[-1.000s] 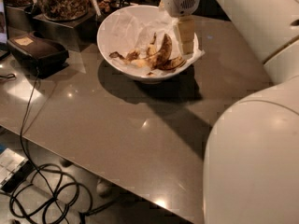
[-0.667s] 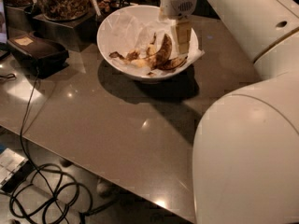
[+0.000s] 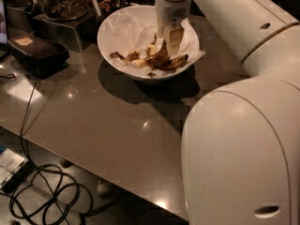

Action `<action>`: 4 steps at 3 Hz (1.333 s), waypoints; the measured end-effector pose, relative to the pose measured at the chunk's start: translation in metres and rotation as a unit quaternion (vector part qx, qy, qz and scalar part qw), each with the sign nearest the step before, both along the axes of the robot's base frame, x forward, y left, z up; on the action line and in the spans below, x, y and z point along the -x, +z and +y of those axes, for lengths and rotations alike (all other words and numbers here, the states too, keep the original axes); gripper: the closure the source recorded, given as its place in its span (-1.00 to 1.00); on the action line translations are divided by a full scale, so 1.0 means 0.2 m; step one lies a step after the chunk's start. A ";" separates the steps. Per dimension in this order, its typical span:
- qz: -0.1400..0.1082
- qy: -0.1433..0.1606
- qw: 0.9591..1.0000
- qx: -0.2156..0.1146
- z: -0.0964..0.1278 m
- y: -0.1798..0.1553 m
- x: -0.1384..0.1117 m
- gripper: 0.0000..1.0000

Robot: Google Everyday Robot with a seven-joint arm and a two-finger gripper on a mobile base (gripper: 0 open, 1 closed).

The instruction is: Pick banana from white bowl

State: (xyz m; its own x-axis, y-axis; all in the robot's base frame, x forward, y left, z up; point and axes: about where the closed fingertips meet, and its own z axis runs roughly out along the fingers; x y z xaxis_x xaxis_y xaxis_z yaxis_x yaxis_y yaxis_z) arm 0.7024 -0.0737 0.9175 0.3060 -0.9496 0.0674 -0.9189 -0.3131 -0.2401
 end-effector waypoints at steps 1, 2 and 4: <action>0.008 0.004 1.000 0.003 0.02 -0.04 0.00 -0.26; 0.017 0.009 1.000 0.007 0.02 -0.08 0.02 -0.20; 0.035 0.021 0.999 0.003 0.06 -0.16 0.04 -0.20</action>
Offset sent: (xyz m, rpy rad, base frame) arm -0.0311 -0.0053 -0.0210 -0.0595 0.1316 0.0184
